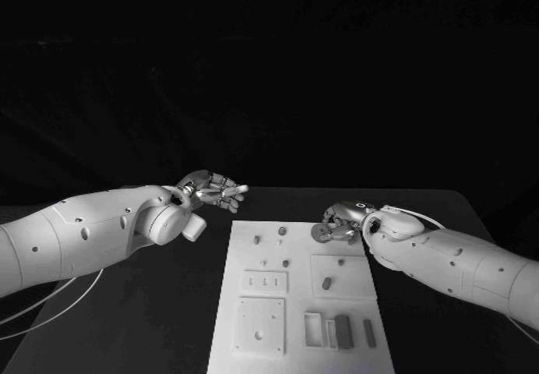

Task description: Assemble the parts on the task board

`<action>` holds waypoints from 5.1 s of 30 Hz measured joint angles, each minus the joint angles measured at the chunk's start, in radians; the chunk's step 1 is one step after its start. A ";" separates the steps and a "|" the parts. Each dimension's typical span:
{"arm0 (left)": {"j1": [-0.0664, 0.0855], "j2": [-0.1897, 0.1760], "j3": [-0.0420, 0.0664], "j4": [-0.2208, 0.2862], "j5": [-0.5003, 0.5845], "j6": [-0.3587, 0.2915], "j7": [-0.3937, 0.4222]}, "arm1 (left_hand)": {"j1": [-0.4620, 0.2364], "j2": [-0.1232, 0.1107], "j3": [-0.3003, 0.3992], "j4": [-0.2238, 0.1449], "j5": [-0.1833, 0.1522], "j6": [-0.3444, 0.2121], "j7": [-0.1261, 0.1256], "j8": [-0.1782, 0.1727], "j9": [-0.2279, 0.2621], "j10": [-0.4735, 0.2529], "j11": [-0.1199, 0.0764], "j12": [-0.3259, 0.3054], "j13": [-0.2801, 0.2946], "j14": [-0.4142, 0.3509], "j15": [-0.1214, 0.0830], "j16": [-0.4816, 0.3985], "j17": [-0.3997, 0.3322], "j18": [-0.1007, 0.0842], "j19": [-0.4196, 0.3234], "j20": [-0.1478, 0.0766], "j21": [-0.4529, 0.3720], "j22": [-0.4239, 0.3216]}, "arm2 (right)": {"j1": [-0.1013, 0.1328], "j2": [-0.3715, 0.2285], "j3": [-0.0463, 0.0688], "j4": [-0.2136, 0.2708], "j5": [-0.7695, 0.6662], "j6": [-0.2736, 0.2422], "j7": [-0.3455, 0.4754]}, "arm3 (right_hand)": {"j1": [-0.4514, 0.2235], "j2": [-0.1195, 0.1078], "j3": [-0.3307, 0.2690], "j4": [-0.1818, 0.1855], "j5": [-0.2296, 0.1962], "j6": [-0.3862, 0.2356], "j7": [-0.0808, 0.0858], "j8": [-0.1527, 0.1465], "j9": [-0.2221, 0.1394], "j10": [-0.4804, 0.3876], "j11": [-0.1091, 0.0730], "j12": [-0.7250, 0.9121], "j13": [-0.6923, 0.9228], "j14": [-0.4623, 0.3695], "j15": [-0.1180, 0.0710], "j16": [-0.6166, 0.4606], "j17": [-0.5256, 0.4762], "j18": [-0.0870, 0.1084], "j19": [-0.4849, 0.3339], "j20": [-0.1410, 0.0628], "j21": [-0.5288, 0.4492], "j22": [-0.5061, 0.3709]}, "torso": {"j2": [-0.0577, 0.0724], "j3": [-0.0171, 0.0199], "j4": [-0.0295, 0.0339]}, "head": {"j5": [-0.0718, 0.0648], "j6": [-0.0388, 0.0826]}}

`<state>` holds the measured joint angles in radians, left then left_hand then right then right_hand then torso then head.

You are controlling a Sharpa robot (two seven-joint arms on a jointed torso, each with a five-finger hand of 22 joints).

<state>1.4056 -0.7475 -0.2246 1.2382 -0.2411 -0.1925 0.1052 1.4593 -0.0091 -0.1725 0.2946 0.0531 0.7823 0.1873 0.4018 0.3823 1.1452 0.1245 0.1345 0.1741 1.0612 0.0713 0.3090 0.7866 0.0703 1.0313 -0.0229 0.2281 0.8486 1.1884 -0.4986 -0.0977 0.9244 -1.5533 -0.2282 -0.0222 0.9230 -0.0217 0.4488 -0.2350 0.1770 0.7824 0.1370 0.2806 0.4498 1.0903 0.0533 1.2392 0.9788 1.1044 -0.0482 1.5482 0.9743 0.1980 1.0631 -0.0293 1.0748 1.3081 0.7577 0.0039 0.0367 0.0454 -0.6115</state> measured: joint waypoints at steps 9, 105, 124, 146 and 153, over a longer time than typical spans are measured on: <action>0.000 -0.001 0.000 0.002 -0.001 0.000 -0.001 | 0.000 0.000 0.000 0.000 0.000 0.000 0.000 0.000 0.000 0.000 0.000 0.000 0.000 0.000 0.000 0.000 0.001 -0.001 0.000 0.000 0.000 0.000 | 0.000 0.003 0.000 0.009 -0.013 -0.006 -0.013 | 0.009 0.009 0.003 -0.022 -0.001 0.000 0.000 0.000 -0.005 0.004 -0.004 0.000 -0.002 0.003 -0.003 0.000 -0.002 0.000 -0.002 -0.002 0.000 0.000 | 0.000 0.0000 -0.0016 | 0.002 -0.001; 0.001 -0.010 0.004 0.009 -0.003 -0.001 0.001 | 0.000 0.000 -0.003 -0.003 0.000 0.000 0.000 0.000 0.002 0.000 0.000 -0.007 0.003 0.000 0.000 -0.008 0.007 -0.008 0.000 0.000 0.000 0.003 | -0.005 0.082 -0.071 0.230 -0.404 -0.202 -0.214 | 0.068 0.009 0.017 -0.056 0.000 0.103 -0.031 0.023 0.000 0.086 -0.036 -0.031 -0.031 0.077 -0.031 -0.004 0.009 0.001 0.026 -0.014 0.009 -0.001 | 0.000 0.0004 0.0000 | 0.021 0.008; 0.004 -0.004 0.006 0.008 -0.003 -0.001 0.001 | 0.000 0.000 -0.003 -0.003 0.000 0.000 0.000 -0.004 0.003 0.000 0.000 -0.007 0.003 0.000 0.000 -0.008 0.008 -0.010 0.000 0.000 0.000 0.003 | -0.008 0.113 -0.075 0.191 -0.399 -0.199 -0.217 | 0.068 0.001 0.016 -0.058 0.000 0.106 -0.028 0.023 -0.005 0.089 -0.032 -0.035 -0.032 0.077 -0.030 -0.008 0.000 0.001 0.029 -0.013 0.009 -0.001 | 0.001 0.0000 -0.0002 | 0.023 -0.001; 0.006 0.008 0.007 -0.004 -0.004 0.000 0.001 | 0.000 0.000 -0.003 -0.003 0.000 0.000 0.000 -0.004 0.004 0.000 0.000 -0.007 0.004 0.000 0.000 -0.008 0.009 0.000 0.000 0.000 0.000 0.003 | -0.008 0.122 -0.076 0.175 -0.374 -0.189 -0.211 | 0.063 -0.038 0.021 -0.053 0.000 0.074 0.004 -0.014 -0.024 0.091 -0.019 -0.048 -0.033 0.067 -0.021 -0.021 -0.031 0.001 0.029 -0.013 0.000 -0.005 | 0.000 0.0007 -0.0021 | 0.022 -0.003; 0.006 0.008 0.007 -0.004 -0.004 0.000 0.001 | 0.000 0.000 -0.003 -0.003 0.000 0.000 0.000 -0.004 0.003 0.000 0.000 -0.007 0.005 0.000 0.000 -0.008 0.009 -0.001 0.000 0.000 -0.004 0.003 | -0.008 0.123 -0.076 0.176 -0.365 -0.188 -0.210 | 0.063 -0.038 0.021 -0.053 0.001 0.072 0.006 -0.014 -0.026 0.091 -0.019 -0.048 -0.032 0.067 -0.021 -0.021 -0.030 0.001 0.028 -0.013 0.000 -0.005 | 0.000 0.0014 -0.0008 | 0.023 -0.005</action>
<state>1.4116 -0.7395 -0.2178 1.2340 -0.2450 -0.1927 0.1061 1.4593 -0.0091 -0.1753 0.2919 0.0531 0.7823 0.1873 0.3980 0.3857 1.1451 0.1245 0.1275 0.1792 1.0611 0.0713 0.3012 0.7958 0.0694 1.0312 -0.0229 0.2242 0.8520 1.1802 -0.3761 -0.1740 1.1004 -1.9188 -0.4163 -0.2325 0.9860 -0.0593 0.4694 -0.2882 0.1780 0.8547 0.1429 0.2661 0.4237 1.1811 0.0342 1.1917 0.9466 1.1716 -0.0693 1.5272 0.9444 0.1985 1.0915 -0.0419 1.0745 1.3027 0.7576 0.0054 0.0360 0.0682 -0.6160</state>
